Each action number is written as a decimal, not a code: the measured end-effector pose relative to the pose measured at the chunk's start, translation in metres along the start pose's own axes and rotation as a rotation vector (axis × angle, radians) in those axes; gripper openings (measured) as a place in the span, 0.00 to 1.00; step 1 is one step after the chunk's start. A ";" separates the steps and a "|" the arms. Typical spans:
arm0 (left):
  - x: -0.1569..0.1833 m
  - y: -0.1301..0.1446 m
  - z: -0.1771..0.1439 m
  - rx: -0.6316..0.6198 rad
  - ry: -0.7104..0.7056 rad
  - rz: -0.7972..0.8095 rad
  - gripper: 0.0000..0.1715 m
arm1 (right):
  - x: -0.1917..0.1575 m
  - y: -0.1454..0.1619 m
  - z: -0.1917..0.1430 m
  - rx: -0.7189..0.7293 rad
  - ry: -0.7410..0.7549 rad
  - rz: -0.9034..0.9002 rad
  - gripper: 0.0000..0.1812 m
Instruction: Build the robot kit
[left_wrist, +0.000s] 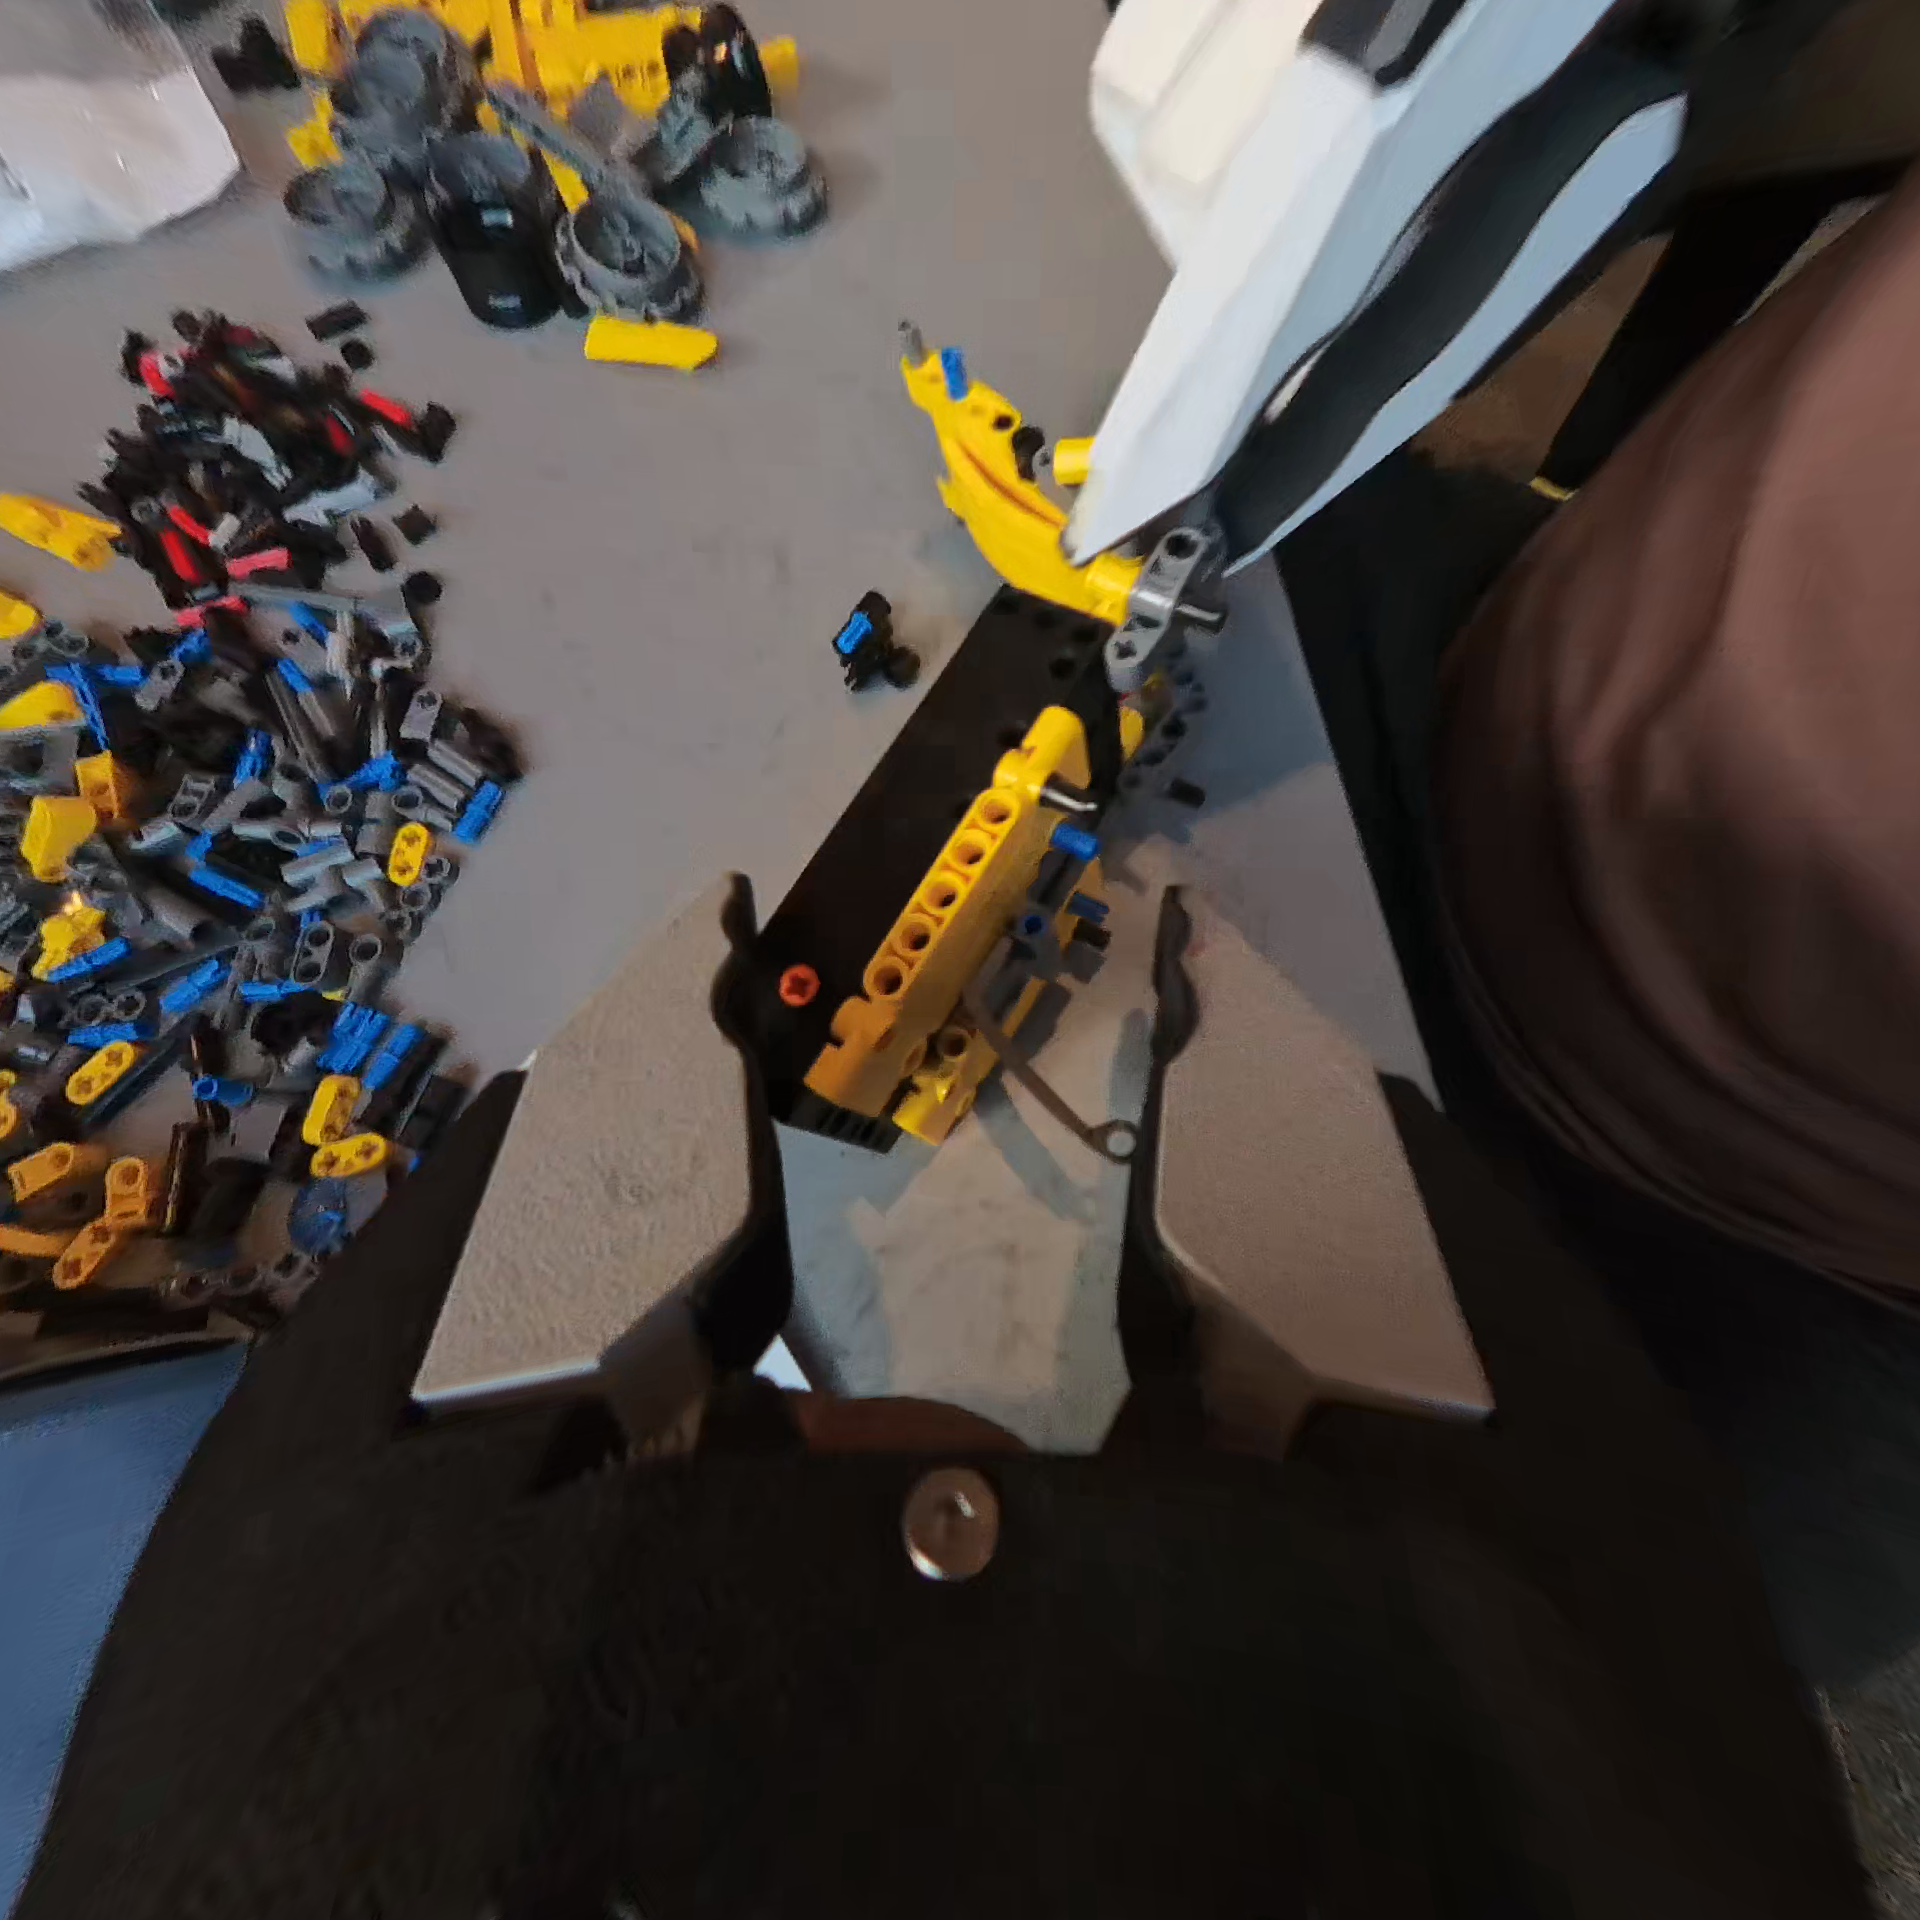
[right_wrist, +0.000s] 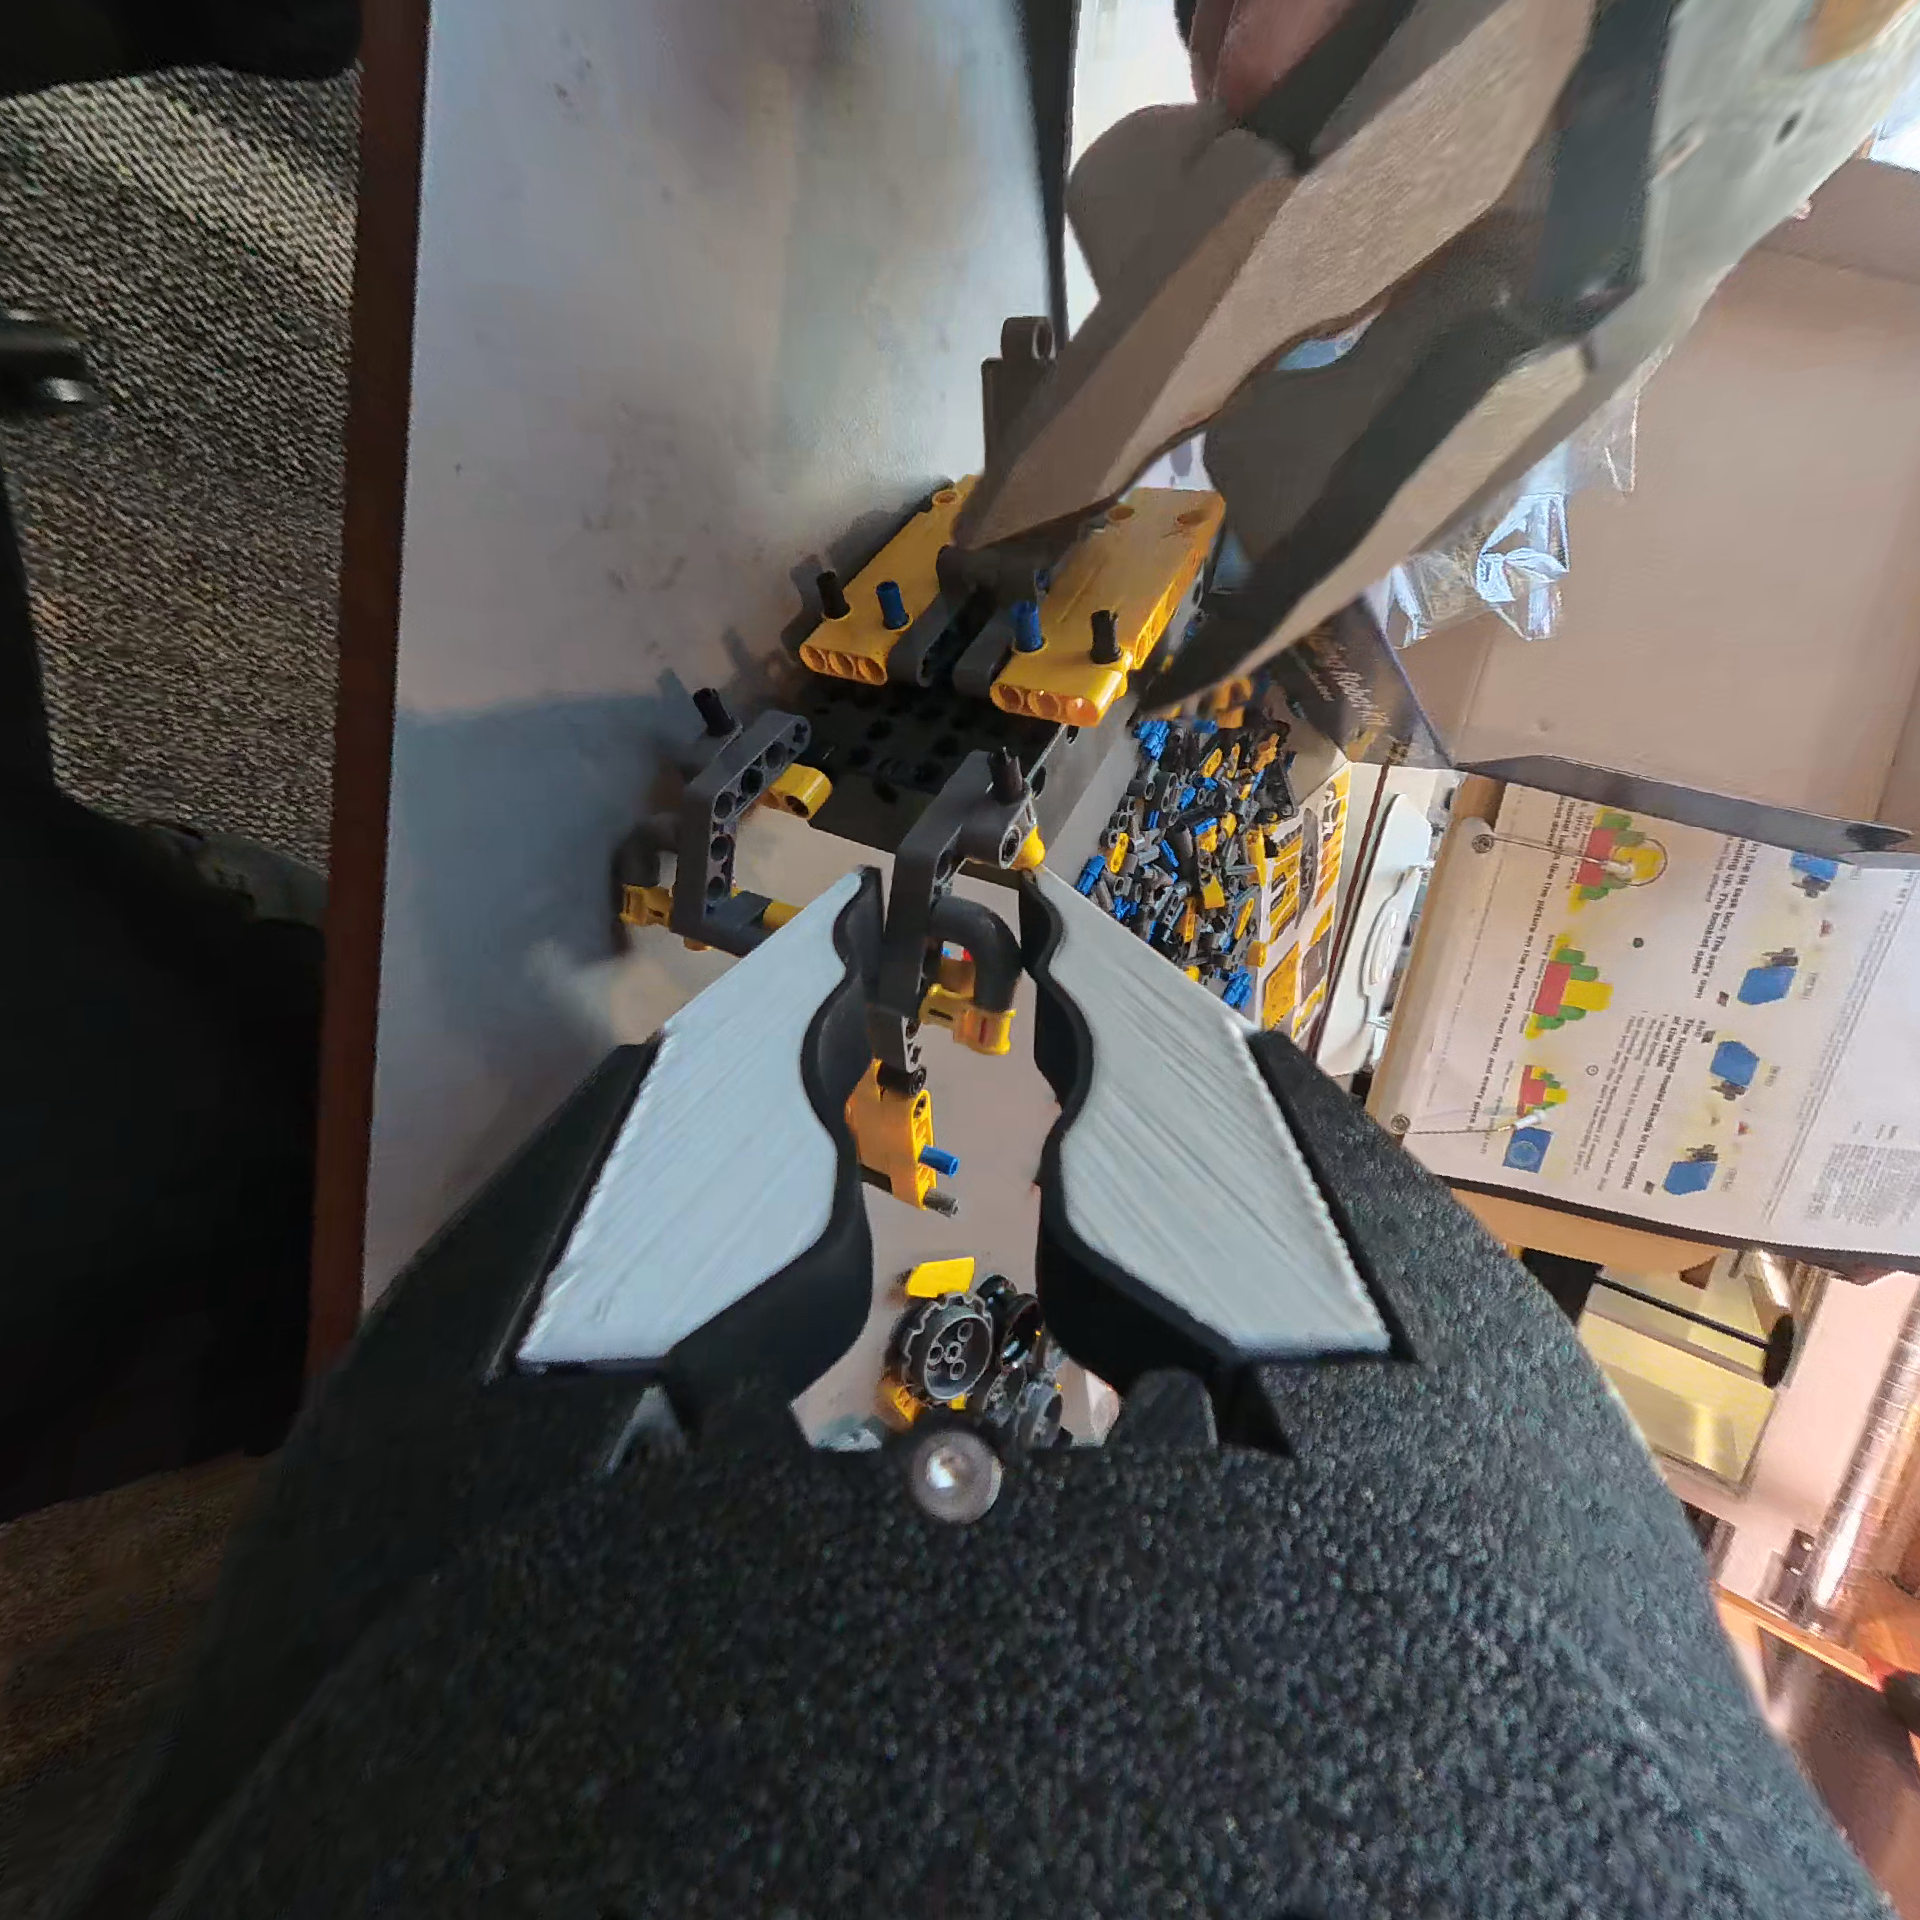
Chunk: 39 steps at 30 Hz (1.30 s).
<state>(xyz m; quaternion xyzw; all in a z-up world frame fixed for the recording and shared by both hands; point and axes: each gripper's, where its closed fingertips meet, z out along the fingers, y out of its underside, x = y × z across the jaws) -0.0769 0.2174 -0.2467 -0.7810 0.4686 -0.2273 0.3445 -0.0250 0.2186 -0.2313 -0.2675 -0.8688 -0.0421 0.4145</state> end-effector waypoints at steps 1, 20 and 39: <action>-0.001 0.003 0.001 -0.022 -0.021 0.001 0.43 | -0.001 -0.001 -0.003 0.018 -0.010 0.021 0.13; 0.019 0.013 -0.013 0.091 -0.232 -0.006 0.32 | -0.022 0.027 -0.044 0.262 -0.543 0.556 0.14; 0.026 0.005 -0.019 0.227 -0.253 -0.030 0.42 | -0.010 0.050 0.042 -0.121 -0.954 0.780 0.12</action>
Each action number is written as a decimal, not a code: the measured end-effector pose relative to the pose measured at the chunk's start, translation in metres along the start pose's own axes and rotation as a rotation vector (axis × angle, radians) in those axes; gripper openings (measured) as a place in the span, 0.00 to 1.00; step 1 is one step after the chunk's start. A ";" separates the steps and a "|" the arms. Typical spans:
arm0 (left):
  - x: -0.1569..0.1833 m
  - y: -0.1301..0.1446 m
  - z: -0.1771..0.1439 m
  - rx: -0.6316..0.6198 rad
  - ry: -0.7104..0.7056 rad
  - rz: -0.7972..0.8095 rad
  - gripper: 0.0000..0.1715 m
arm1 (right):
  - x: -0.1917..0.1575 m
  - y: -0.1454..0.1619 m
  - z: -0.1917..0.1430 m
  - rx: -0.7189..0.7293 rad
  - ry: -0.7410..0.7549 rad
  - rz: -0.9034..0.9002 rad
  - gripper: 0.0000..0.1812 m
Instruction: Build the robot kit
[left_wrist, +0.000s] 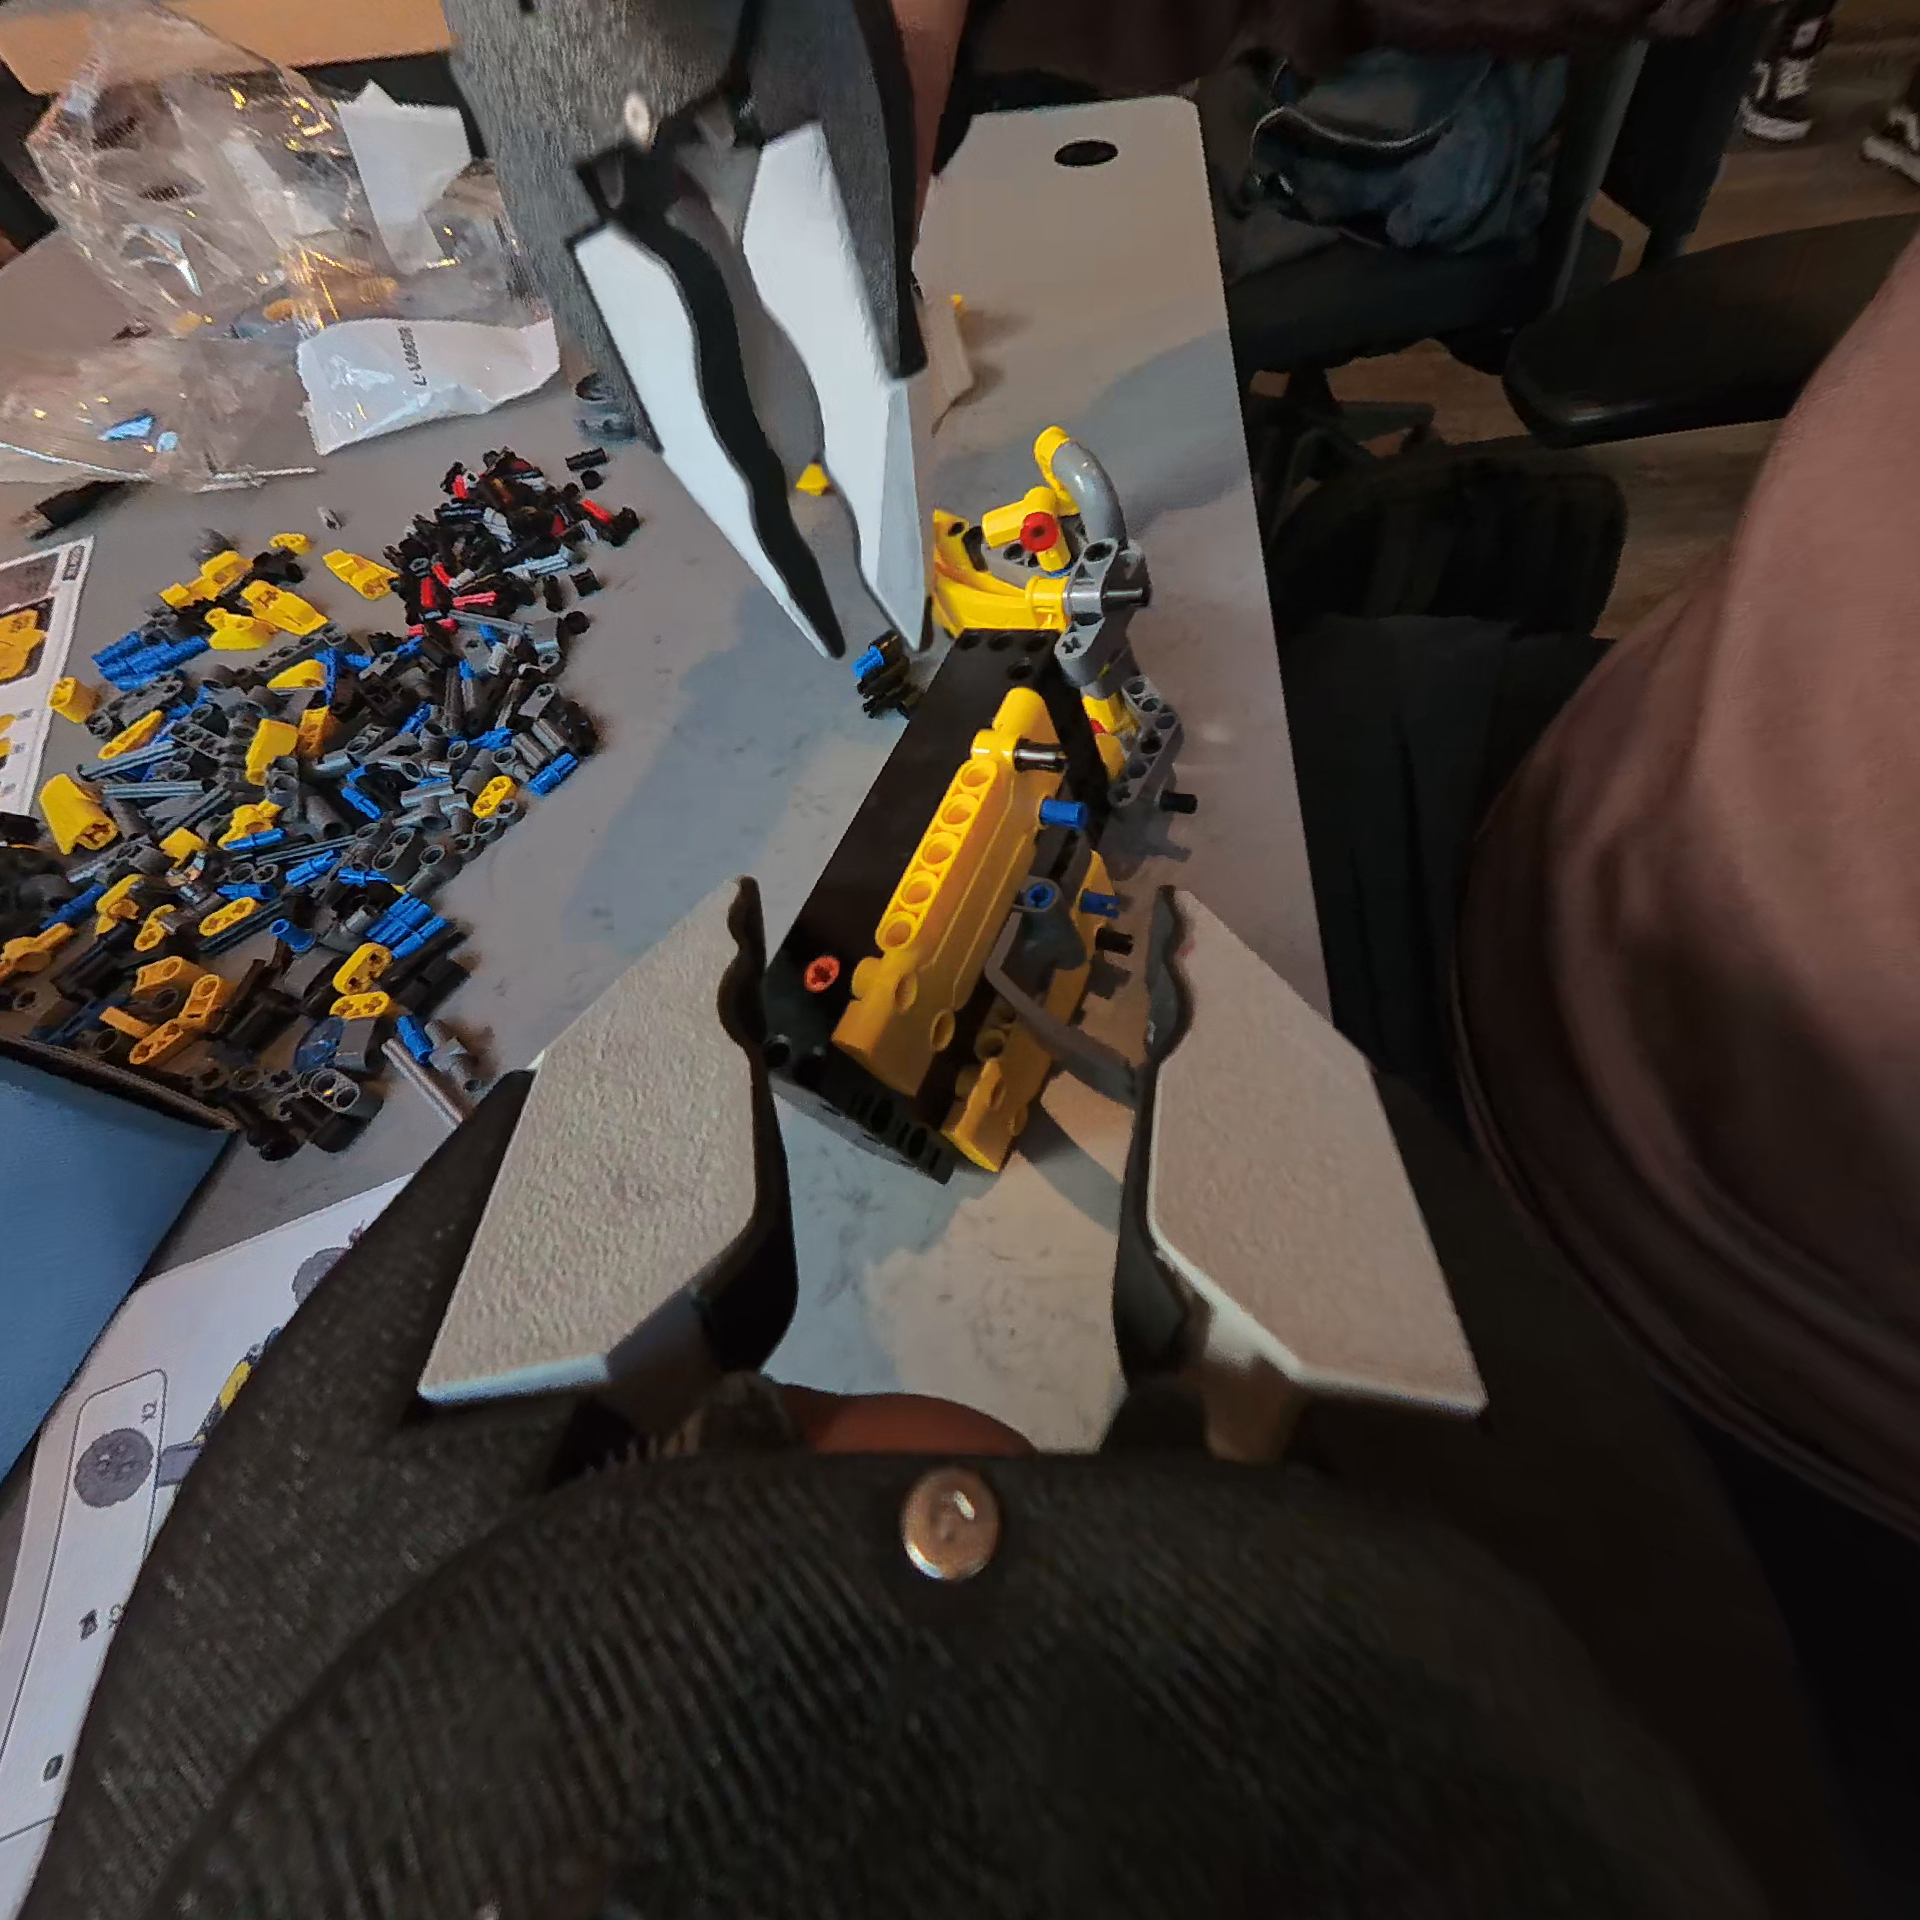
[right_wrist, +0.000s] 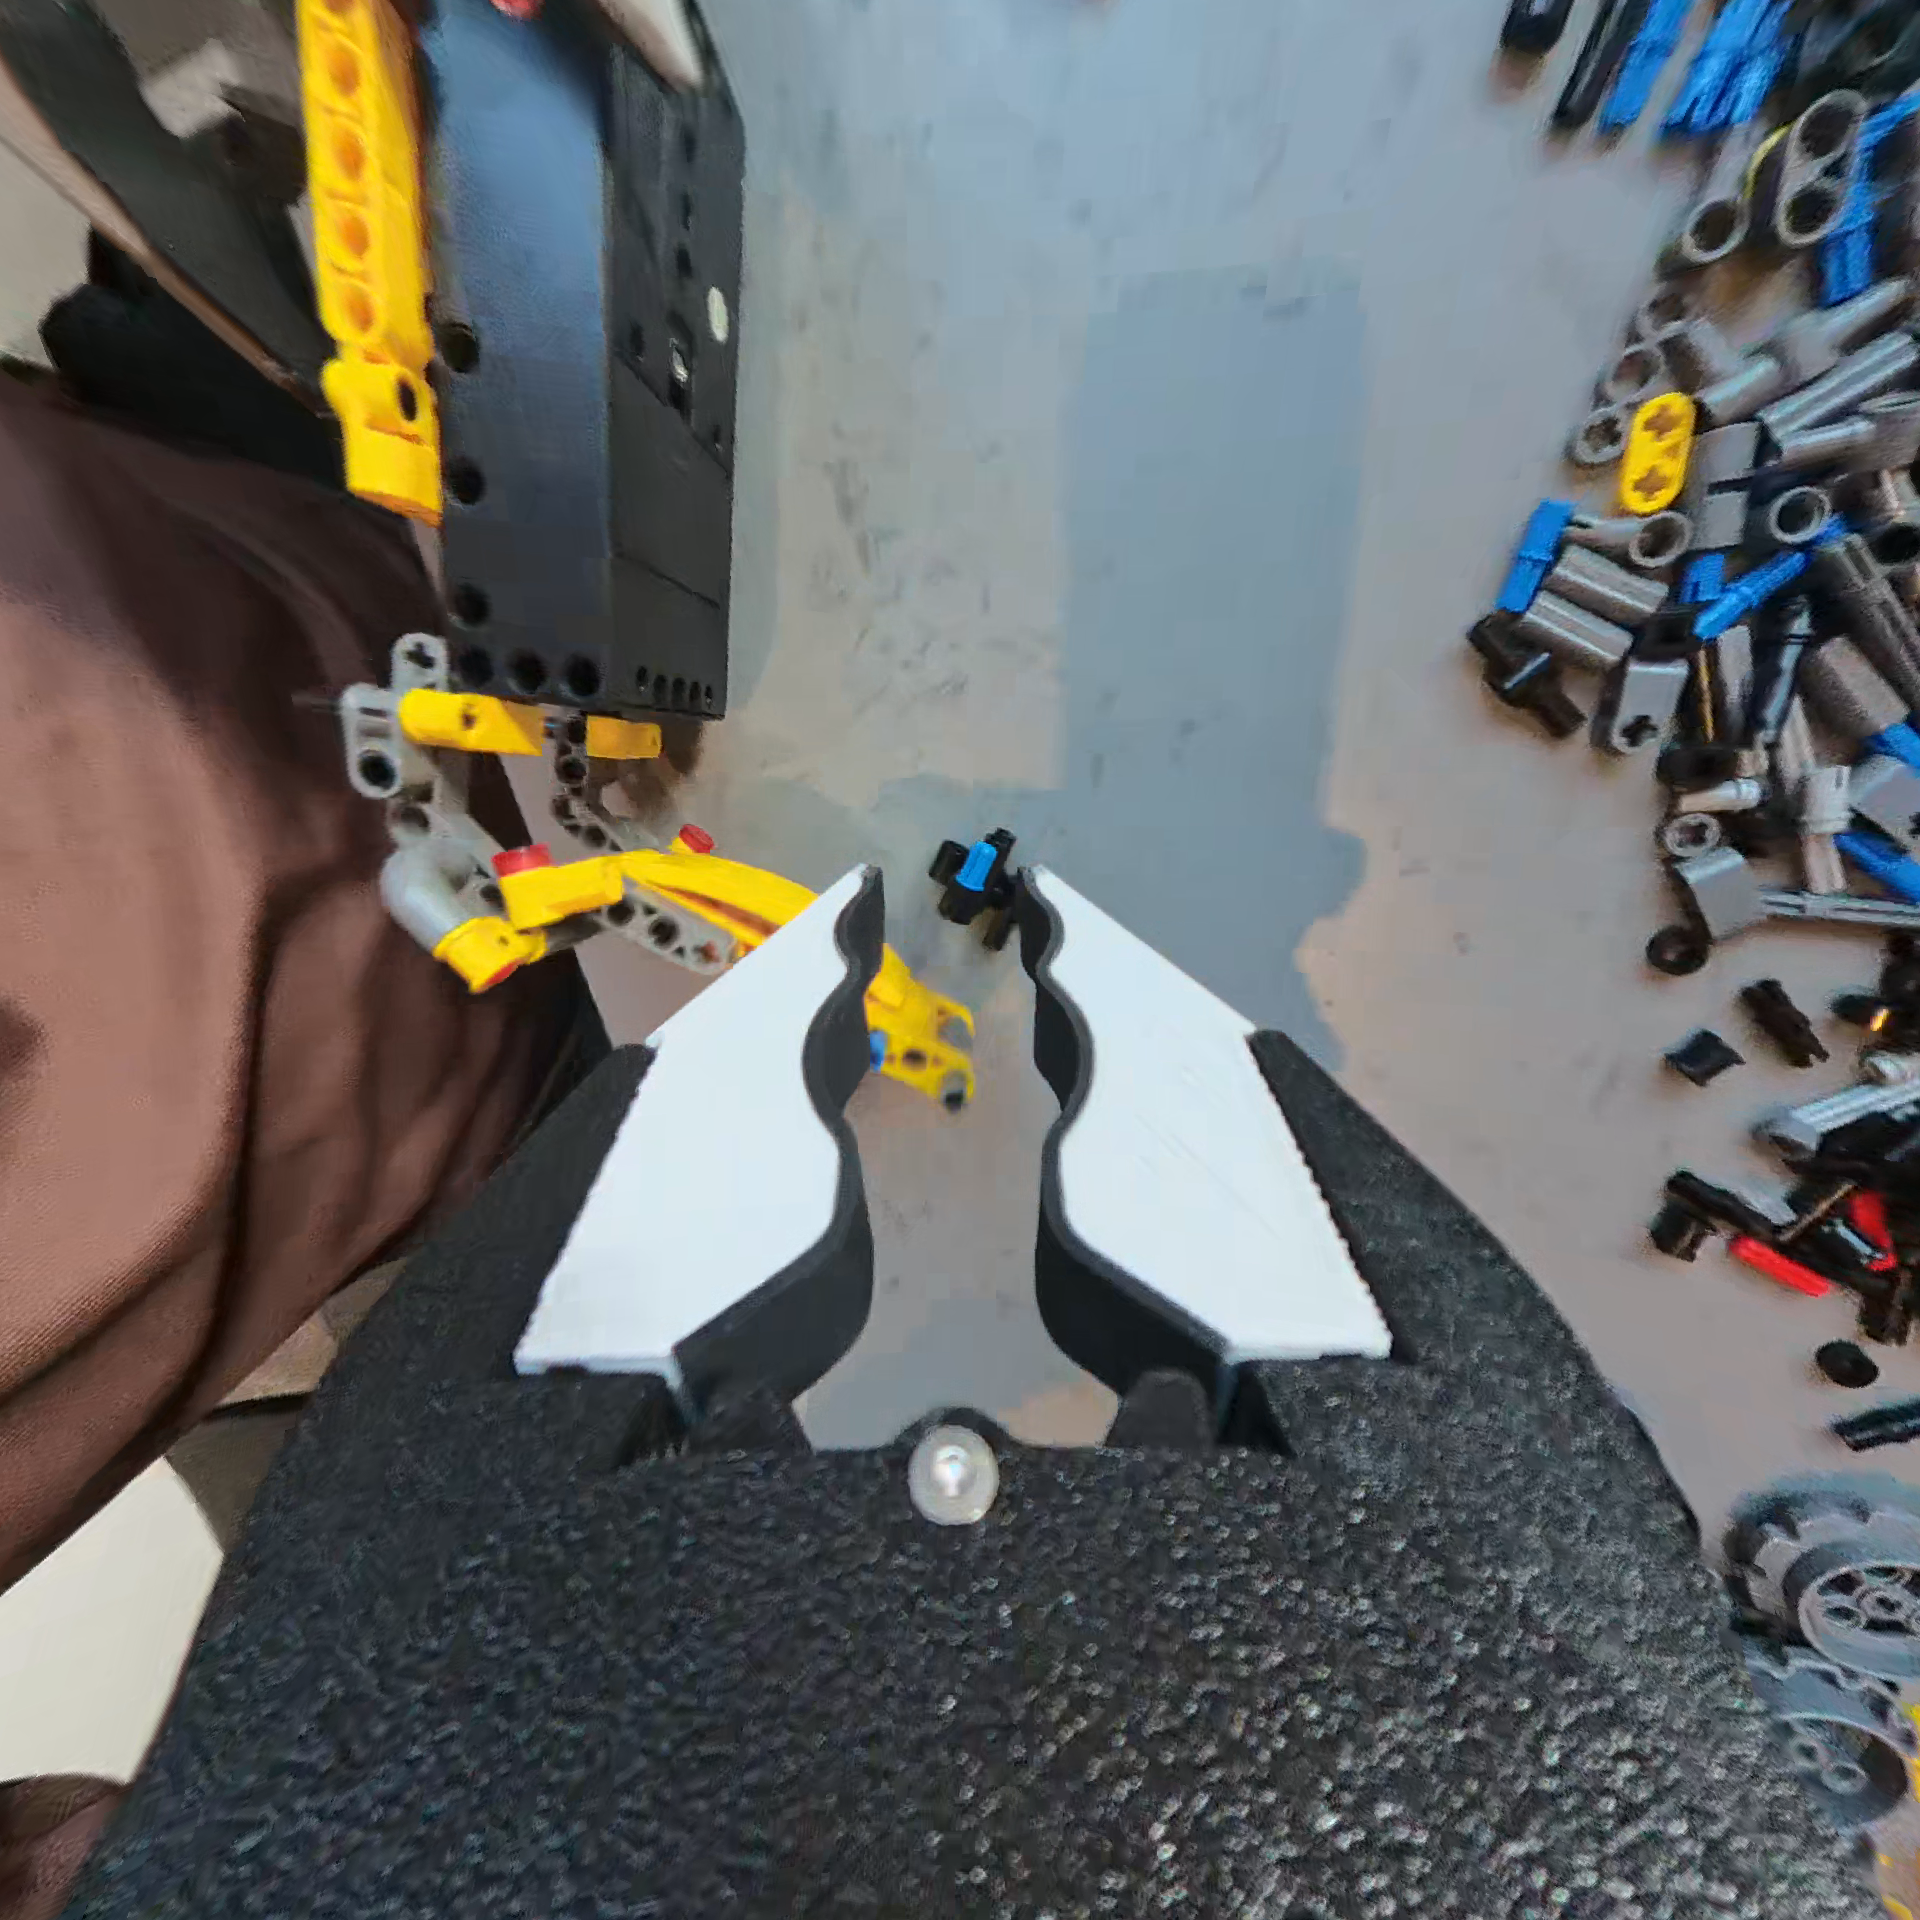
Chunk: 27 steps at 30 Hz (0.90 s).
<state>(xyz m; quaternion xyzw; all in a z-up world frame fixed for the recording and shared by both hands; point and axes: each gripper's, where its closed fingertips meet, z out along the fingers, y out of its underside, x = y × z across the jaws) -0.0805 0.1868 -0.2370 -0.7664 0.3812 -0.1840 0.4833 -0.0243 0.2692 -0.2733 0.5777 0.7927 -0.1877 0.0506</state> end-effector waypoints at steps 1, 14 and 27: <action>0.000 -0.002 -0.002 0.014 0.004 -0.004 0.42 | 0.002 0.002 0.003 -0.035 -0.004 0.003 0.11; -0.030 -0.036 -0.030 0.173 -0.127 -0.139 0.32 | -0.001 -0.053 -0.036 0.345 0.190 -0.267 0.02; -0.028 -0.069 0.007 0.170 -0.151 -0.228 0.17 | -0.060 -0.073 -0.080 0.855 0.489 -0.542 0.02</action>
